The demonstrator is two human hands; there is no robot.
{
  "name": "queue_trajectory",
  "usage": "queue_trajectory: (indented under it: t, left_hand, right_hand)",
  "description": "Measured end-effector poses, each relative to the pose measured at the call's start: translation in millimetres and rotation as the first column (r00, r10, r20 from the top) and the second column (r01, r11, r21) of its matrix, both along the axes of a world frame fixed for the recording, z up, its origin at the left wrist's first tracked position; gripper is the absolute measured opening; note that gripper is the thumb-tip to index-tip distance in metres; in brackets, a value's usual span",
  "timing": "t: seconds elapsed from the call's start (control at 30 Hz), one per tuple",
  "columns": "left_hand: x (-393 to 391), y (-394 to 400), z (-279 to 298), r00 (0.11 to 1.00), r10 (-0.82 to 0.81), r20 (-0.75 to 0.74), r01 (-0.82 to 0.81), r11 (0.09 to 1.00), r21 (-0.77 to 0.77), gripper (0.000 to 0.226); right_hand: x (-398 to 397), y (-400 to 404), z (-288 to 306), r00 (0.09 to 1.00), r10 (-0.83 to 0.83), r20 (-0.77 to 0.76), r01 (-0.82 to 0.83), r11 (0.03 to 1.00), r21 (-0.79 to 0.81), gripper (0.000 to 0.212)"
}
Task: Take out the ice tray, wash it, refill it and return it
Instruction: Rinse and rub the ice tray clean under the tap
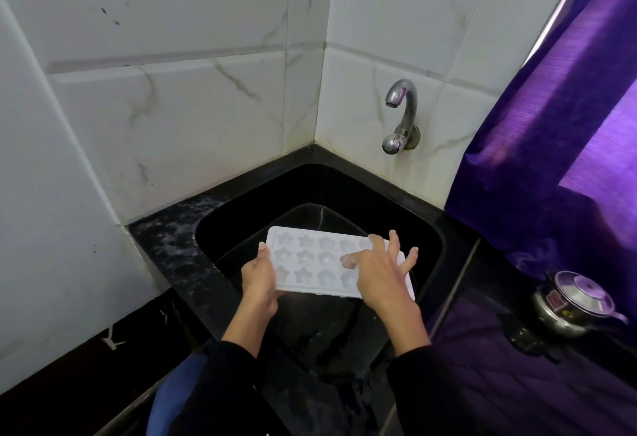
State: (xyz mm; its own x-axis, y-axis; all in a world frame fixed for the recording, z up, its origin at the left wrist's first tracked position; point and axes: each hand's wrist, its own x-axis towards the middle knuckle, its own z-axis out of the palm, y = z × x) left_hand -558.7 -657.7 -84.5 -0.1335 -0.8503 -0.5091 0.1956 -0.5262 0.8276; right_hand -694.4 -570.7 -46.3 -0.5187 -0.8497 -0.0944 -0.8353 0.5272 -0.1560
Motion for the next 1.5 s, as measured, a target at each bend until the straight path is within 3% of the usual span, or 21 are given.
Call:
queue_trajectory:
  t: [0.2, 0.4, 0.83, 1.0, 1.07, 1.17, 1.5]
  left_hand:
    - [-2, 1, 0, 1.0, -0.003, 0.012, 0.003, 1.0, 0.002, 0.037]
    - [-1, 0, -2, 1.0, 0.004, 0.016, -0.004, 1.0, 0.019, 0.035]
    - [-3, -1, -4, 1.0, 0.0, 0.025, -0.001, 1.0, 0.028, 0.037]
    - [-6, -1, -2, 1.0, -0.002, 0.014, 0.002, 1.0, 0.029, 0.038]
    - [-8, 0, -2, 1.0, -0.006, 0.007, 0.005, 1.0, 0.023, 0.037]
    - [-9, 1, -2, 1.0, -0.009, 0.009, 0.009, 1.0, 0.016, 0.037]
    - [-9, -1, -5, 1.0, -0.013, 0.014, 0.013, 1.0, 0.015, 0.037]
  right_hand:
    - [0, -6, 4, 1.0, 0.012, -0.023, -0.012, 0.999, 0.04, 0.058]
    - [-2, -1, 2, 1.0, 0.016, 0.001, -0.016, 0.999, 0.041, 0.075]
    - [-1, -1, 0, 0.999, 0.03, 0.014, -0.03, 0.998, 0.052, 0.075]
    - [1, -3, 4, 1.0, 0.019, -0.003, -0.019, 0.996, -0.082, 0.06]
    - [4, -6, 3, 0.999, 0.052, -0.005, -0.053, 0.993, -0.105, 0.066]
    - [9, -8, 2, 0.995, 0.101, 0.02, -0.1, 0.993, -0.061, 0.075]
    - [12, -11, 2, 0.994, 0.105, 0.007, -0.105, 0.994, -0.001, 0.075]
